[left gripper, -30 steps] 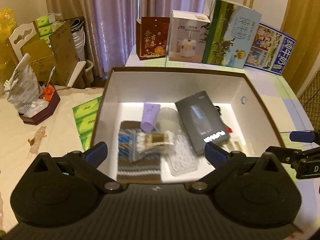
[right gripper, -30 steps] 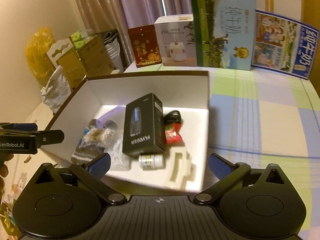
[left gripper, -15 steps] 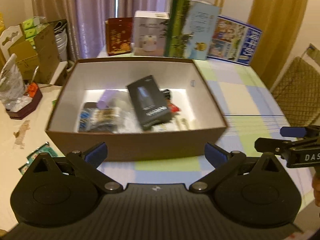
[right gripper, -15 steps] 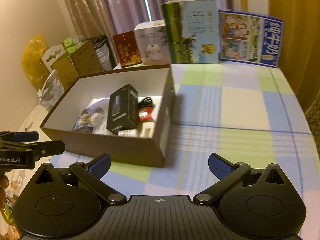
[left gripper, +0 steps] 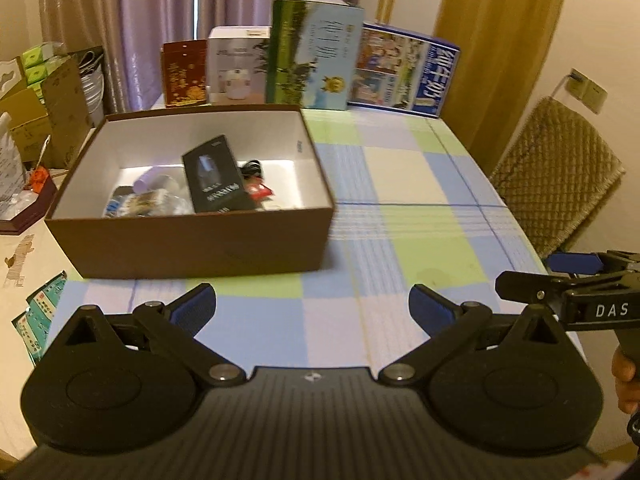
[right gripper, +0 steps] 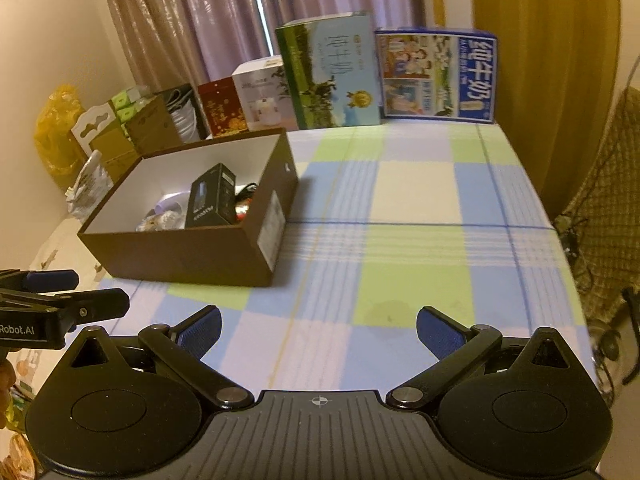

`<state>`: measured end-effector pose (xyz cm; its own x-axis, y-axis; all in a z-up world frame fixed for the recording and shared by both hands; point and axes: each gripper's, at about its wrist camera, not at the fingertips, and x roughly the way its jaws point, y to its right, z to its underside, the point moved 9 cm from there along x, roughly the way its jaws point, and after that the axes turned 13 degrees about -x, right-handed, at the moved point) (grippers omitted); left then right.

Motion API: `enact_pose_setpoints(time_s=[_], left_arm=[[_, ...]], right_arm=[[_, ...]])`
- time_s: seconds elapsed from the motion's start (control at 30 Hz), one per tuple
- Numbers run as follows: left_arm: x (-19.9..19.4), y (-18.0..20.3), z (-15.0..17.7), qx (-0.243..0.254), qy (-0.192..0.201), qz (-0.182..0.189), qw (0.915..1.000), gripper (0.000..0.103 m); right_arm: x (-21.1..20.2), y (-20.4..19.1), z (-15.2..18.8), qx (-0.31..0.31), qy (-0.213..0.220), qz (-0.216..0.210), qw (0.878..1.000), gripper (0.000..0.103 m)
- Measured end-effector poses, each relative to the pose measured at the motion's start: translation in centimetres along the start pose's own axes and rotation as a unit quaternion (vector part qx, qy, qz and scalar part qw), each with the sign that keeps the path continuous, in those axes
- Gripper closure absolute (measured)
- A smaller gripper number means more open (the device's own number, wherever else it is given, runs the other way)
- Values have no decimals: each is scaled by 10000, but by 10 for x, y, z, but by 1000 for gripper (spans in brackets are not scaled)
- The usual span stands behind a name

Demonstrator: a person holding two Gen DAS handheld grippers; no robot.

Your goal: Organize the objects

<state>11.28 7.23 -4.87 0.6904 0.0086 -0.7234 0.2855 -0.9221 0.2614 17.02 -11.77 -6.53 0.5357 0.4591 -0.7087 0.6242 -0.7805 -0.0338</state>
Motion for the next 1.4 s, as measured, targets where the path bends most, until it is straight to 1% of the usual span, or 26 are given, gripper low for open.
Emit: enact_pose_setpoints(time_s=[0.3, 0.67, 1.4], left_arm=[[-19, 34, 34, 120, -52, 123, 9998, 1], [-34, 57, 58, 253, -43, 164, 9995, 1], [-40, 64, 64, 257, -5, 106, 9996, 1]], right_arm=[[-40, 14, 35, 31, -23, 98, 9999, 2], [-68, 23, 59, 89, 15, 146, 9999, 2], [-76, 29, 67, 93, 51, 144, 9998, 2]])
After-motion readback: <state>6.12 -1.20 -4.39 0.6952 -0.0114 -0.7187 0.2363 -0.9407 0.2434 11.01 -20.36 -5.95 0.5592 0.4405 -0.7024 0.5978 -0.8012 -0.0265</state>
